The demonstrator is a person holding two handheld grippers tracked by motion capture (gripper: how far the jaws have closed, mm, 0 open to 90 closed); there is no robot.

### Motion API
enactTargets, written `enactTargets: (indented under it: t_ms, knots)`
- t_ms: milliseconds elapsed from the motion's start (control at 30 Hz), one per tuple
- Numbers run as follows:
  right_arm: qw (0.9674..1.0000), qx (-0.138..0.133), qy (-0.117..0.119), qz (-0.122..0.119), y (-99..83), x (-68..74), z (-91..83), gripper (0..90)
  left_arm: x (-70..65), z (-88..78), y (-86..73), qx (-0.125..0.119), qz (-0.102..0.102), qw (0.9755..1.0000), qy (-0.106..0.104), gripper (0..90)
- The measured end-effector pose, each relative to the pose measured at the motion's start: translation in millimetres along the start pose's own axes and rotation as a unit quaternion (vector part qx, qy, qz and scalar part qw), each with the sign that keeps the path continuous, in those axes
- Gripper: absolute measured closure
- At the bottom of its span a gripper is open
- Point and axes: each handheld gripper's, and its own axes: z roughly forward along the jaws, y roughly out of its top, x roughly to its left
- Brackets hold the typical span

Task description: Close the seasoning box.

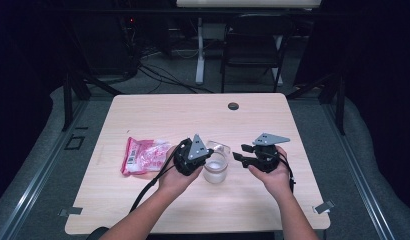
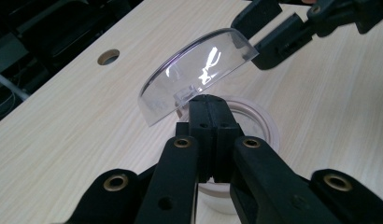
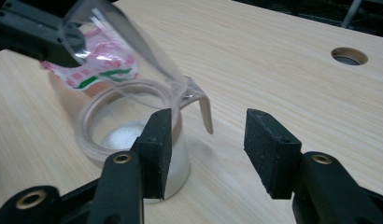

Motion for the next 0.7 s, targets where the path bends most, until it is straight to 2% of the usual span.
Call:
enactTargets:
  t_ms: [267, 700]
  knots:
    - [0.9997, -0.014, -0.014, 0.014, -0.3, -2.6, -1.8, 51.4, -7.5, -0.6, -14.7, 0.007, -0.006, 0.9999, -0.007, 90.0]
    - [0.9997, -0.019, -0.011, 0.008, 2.7, 1.9, -3.4, 50.3, -18.0, 2.8, -43.2, 0.036, -0.016, 0.9991, -0.016, 89.9]
